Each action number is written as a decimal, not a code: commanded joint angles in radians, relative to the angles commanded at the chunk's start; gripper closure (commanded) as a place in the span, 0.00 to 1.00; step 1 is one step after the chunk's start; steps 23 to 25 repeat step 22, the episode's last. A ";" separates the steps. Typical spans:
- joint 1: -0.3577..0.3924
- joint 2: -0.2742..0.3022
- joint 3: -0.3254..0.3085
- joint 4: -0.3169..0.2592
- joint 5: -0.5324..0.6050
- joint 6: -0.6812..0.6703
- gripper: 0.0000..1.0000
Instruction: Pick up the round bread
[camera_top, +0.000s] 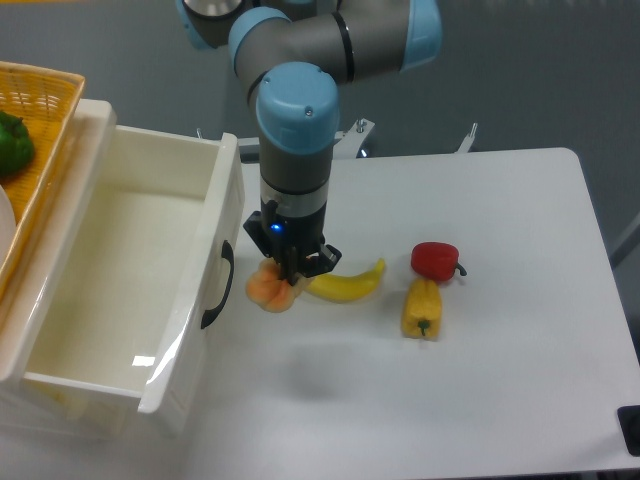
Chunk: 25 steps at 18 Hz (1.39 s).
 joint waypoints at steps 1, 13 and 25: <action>0.002 0.006 0.000 0.000 -0.005 0.000 0.90; 0.017 0.026 0.000 -0.009 -0.002 0.052 0.90; 0.064 0.034 -0.011 -0.031 -0.002 0.089 0.90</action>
